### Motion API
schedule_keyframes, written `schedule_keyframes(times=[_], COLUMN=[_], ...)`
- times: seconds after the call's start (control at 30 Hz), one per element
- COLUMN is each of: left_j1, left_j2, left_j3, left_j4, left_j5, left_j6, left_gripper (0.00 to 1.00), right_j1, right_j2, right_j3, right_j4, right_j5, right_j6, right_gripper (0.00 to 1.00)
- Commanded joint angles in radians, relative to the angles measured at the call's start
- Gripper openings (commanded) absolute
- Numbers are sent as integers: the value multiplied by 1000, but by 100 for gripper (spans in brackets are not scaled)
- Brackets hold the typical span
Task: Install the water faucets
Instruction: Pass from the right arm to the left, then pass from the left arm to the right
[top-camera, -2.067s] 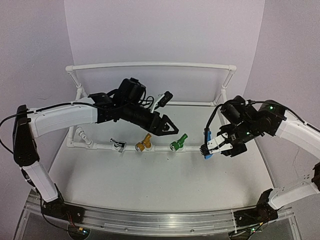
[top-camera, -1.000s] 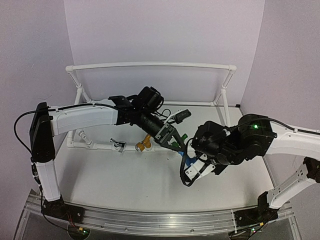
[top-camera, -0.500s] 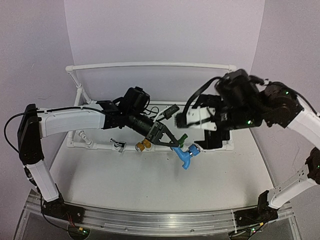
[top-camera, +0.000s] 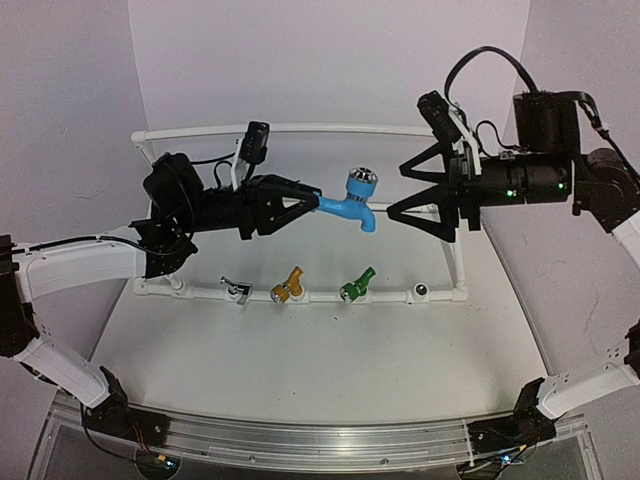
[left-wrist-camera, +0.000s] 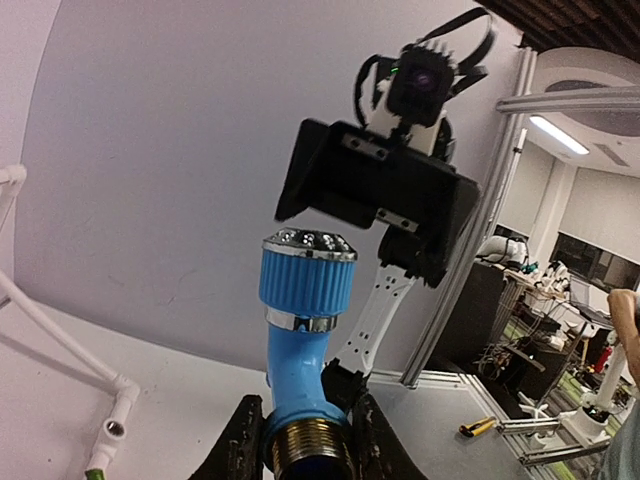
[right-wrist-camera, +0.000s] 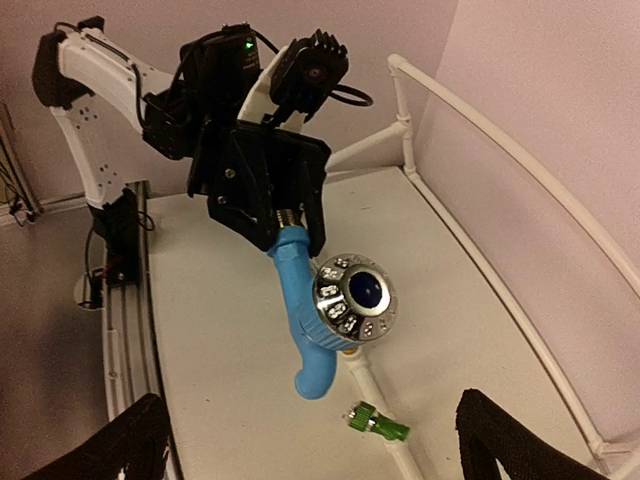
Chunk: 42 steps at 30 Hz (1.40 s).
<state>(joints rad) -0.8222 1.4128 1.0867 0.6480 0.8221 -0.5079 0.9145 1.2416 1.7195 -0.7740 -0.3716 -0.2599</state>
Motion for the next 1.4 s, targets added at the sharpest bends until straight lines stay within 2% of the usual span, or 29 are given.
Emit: schedule_keyframes(times=[0.0,0.17,0.27,0.5,0.77,1.1,1.2,1.27,1.3,1.33,1.37], left_j1=[-3,-30,-45,-84,-97,-98,-99,-98,-98,-98,-98], left_j2=[-42,-67,-68,-43,-20,-10,-9,-15,-23,-34,-49], left_j3=[-34,-46,-48,-48,-45,-48,-44,-45,-47,-51,-55], left_j4=[347,381,401,459,496,487,467,427,397,353,302], left_j5=[46,26,3,-45,-88,-99,-99,-110,-119,-132,-152], left_j6=[-141,-138,-140,-137,-127,-115,-106,-91,-81,-64,-44], left_gripper=[0,0,0,0,0,0,0,0,2,10,23], right_j1=[-5,-5,-5,1,44,56,58,57,57,57,57], right_j2=[32,31,54,97,122,140,141,133,125,112,97], right_j3=[-10,-59,-70,-84,-81,-62,-57,-47,-44,-44,-44], right_j4=[147,284,342,445,478,481,481,474,465,448,427], right_j5=[-196,-256,-289,-331,-320,-313,-315,-298,-282,-259,-233], right_j6=[143,171,190,234,229,228,231,225,215,195,169], right_gripper=[87,81,71,58,44,17,2,0,0,0,0])
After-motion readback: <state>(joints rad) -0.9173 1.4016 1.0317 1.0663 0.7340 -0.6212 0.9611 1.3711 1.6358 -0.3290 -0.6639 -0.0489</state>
